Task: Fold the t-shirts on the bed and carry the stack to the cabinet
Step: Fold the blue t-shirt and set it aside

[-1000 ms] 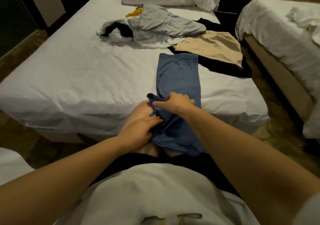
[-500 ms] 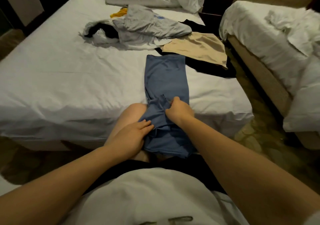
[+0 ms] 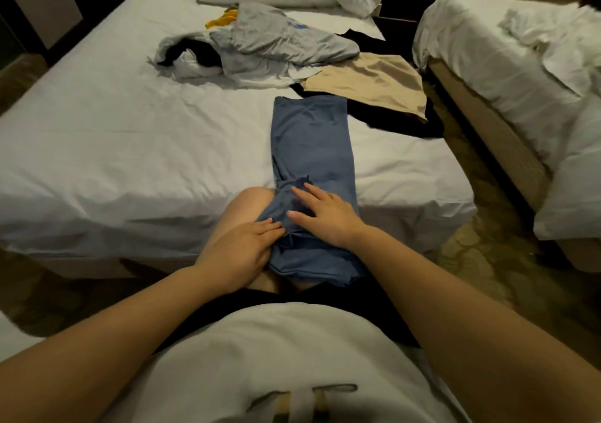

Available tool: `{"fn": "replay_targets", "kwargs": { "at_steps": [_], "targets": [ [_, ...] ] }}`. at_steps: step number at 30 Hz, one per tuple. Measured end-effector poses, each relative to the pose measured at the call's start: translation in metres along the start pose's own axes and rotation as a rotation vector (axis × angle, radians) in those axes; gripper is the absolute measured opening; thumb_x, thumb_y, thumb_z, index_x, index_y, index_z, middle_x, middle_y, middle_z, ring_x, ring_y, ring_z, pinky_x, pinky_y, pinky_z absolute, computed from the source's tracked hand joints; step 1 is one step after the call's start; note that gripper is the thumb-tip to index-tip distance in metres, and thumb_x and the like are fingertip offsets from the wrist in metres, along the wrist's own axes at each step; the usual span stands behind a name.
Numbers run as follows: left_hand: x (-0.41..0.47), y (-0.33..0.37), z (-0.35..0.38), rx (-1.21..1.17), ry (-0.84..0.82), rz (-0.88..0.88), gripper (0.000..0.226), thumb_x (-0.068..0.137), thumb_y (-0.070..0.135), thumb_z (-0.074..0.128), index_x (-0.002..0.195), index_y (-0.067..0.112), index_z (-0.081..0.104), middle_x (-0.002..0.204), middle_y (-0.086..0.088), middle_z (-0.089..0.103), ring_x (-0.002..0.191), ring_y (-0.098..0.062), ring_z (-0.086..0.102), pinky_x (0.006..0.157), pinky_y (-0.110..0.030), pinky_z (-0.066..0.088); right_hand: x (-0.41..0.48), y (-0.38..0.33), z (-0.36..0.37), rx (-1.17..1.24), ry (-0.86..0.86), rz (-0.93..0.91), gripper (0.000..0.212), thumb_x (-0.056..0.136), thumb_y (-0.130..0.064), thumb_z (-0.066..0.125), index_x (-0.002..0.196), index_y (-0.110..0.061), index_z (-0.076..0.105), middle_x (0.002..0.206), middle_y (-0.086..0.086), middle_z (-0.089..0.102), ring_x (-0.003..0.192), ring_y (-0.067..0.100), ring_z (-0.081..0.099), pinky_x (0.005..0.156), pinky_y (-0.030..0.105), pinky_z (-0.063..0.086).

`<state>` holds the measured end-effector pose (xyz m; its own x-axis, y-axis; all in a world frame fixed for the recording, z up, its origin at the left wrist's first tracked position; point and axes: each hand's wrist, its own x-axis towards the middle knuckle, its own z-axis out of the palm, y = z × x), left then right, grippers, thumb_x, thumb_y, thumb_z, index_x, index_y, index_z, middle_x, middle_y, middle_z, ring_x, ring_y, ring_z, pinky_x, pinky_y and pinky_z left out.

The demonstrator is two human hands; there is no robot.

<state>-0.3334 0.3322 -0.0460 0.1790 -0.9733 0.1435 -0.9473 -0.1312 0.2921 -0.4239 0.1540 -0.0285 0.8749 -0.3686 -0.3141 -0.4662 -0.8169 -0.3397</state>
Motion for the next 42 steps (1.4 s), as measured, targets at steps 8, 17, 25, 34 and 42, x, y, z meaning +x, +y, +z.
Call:
{"fn": "replay_targets", "kwargs": {
  "at_steps": [8, 17, 25, 34, 42],
  "targets": [
    [-0.009, 0.001, -0.014, -0.103, -0.241, -0.049, 0.132, 0.043, 0.099, 0.010, 0.146, 0.017, 0.026, 0.153, 0.001, 0.025, 0.143, -0.012, 0.015, 0.106, -0.009, -0.002, -0.079, 0.003, -0.006, 0.025, 0.006, -0.152, 0.056, 0.091, -0.054, 0.044, 0.143, -0.042, 0.026, 0.156, -0.014, 0.012, 0.145, 0.013, 0.004, 0.116, 0.028, 0.003],
    [-0.005, 0.006, -0.018, -0.124, -0.171, -0.072, 0.058, 0.084, 0.036, 0.033, 0.139, 0.019, 0.042, 0.145, -0.001, 0.042, 0.139, -0.020, 0.031, 0.112, -0.030, 0.022, -0.105, -0.008, -0.008, -0.066, -0.010, -0.143, 0.061, 0.087, -0.046, 0.059, 0.142, -0.032, 0.037, 0.155, -0.007, 0.023, 0.144, 0.022, 0.014, 0.118, 0.035, 0.011],
    [0.002, 0.002, -0.026, -0.213, -0.121, -0.077, 0.031, 0.092, 0.025, 0.057, 0.121, 0.018, 0.061, 0.128, -0.004, 0.059, 0.124, -0.019, 0.048, 0.088, -0.018, 0.031, -0.099, 0.029, -0.010, 0.323, 0.428, -0.049, 0.023, 0.082, -0.011, 0.070, 0.105, -0.008, 0.069, 0.103, 0.009, 0.068, 0.096, 0.020, 0.061, 0.081, 0.027, 0.043],
    [0.017, -0.016, -0.037, -0.635, 0.029, -0.363, 0.015, 0.080, 0.023, 0.070, 0.093, 0.029, 0.075, 0.068, 0.042, 0.059, 0.077, 0.020, 0.054, 0.074, -0.004, 0.040, -0.084, 0.039, -0.033, 0.798, 0.465, 0.103, 0.022, 0.085, 0.009, 0.056, 0.080, -0.011, 0.063, 0.059, -0.004, 0.056, 0.044, -0.007, 0.049, 0.048, 0.009, 0.039],
    [0.055, -0.037, -0.063, -0.760, -0.269, -0.387, 0.010, 0.080, 0.025, 0.068, 0.086, 0.033, 0.066, 0.088, 0.003, 0.071, 0.082, -0.006, 0.060, 0.082, -0.018, 0.045, -0.051, 0.058, -0.089, 0.609, 0.070, 0.129, 0.012, 0.086, -0.007, 0.063, 0.096, -0.011, 0.069, 0.075, -0.002, 0.065, 0.069, 0.005, 0.060, 0.062, 0.014, 0.051]
  ]
}}
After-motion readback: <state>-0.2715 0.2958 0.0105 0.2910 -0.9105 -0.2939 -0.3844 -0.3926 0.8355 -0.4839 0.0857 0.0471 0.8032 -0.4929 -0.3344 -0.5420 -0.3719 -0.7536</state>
